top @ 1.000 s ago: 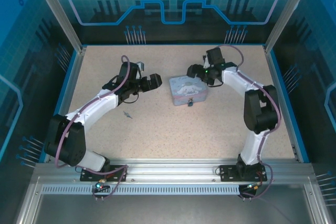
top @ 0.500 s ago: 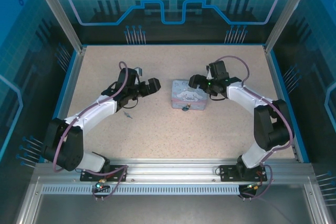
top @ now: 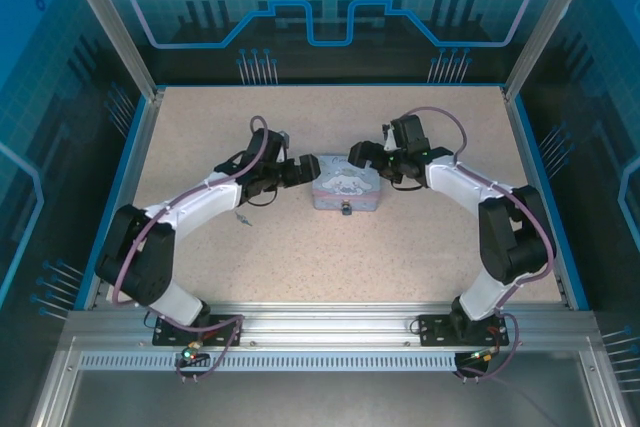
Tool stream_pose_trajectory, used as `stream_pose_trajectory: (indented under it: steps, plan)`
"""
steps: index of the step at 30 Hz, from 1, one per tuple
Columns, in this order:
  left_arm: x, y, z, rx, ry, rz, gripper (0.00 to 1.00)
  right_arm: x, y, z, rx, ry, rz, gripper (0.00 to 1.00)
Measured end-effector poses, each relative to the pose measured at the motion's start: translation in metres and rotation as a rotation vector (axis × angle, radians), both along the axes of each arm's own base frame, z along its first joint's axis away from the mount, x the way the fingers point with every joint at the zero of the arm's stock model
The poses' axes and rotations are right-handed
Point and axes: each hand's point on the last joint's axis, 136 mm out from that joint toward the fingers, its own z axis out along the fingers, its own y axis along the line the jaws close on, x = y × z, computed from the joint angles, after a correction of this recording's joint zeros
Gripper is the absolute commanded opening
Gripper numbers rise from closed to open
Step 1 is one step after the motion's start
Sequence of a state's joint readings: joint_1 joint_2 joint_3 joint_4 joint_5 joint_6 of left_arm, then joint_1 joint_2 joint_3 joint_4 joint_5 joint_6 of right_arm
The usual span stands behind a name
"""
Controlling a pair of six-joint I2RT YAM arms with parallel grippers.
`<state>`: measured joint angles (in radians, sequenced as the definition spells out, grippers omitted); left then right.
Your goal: Unlock a padlock with a key
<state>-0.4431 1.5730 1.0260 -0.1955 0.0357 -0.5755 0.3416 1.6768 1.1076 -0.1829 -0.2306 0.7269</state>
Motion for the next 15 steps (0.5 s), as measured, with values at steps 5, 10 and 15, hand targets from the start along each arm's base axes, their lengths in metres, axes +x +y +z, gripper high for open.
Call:
stream_pose_trajectory:
  steps: [5,10,15]
  plan:
    - [0.005,-0.002,-0.026,0.153,0.061,-0.017,0.99,0.001,0.002,0.0,0.01,0.016,-0.001,0.93]
    - [0.01,-0.003,-0.043,0.282,0.095,-0.024,0.99,0.002,0.003,0.003,0.01,0.027,-0.002,0.94]
    - [0.015,-0.001,-0.042,0.333,0.081,-0.021,0.99,0.009,-0.004,0.014,0.017,0.017,-0.019,0.95]
